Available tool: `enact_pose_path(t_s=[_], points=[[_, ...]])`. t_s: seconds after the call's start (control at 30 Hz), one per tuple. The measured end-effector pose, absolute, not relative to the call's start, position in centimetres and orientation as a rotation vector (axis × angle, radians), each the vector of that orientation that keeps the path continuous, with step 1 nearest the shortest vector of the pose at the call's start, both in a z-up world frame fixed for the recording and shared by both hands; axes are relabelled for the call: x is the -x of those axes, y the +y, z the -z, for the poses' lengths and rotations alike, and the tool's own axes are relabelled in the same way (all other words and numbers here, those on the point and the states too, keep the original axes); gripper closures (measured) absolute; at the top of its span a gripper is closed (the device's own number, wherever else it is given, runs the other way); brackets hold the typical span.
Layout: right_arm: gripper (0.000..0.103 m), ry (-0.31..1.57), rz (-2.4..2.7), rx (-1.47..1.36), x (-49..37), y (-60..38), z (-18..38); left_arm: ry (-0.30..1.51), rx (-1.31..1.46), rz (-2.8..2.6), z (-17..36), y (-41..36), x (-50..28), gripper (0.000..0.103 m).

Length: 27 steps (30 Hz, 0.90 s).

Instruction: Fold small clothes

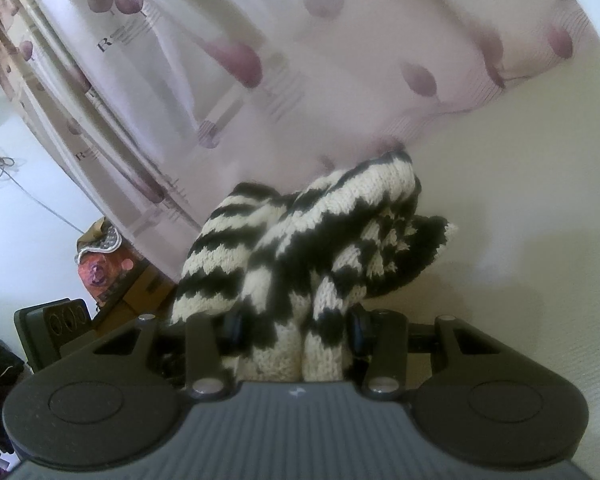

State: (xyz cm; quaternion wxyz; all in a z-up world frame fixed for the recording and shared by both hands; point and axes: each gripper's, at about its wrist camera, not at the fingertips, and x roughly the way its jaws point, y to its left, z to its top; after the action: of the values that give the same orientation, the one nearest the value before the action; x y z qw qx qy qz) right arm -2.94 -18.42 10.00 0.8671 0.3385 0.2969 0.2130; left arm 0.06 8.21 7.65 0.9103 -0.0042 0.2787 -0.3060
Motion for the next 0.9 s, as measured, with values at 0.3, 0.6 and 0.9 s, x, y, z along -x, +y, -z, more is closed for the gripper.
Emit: enact_pose_path(t_s=[0.3,0.6,0.9], points=[[0.058,0.627,-0.458,-0.714,3.3,-17.0,-9.5,0.578,0.004,0.61,-7.4,9.5,0.7,0.04],[0.058,0.629,-0.455,-0.707,3.4,-16.4,-9.2,0.587,0.003,0.606,-6.9,9.5,0.5,0.04],[0.058,0.639,-0.432,-0.714,3.3,-17.0,-7.9,0.611,-0.007,0.613,-5.7,8.7,-0.4,0.04]])
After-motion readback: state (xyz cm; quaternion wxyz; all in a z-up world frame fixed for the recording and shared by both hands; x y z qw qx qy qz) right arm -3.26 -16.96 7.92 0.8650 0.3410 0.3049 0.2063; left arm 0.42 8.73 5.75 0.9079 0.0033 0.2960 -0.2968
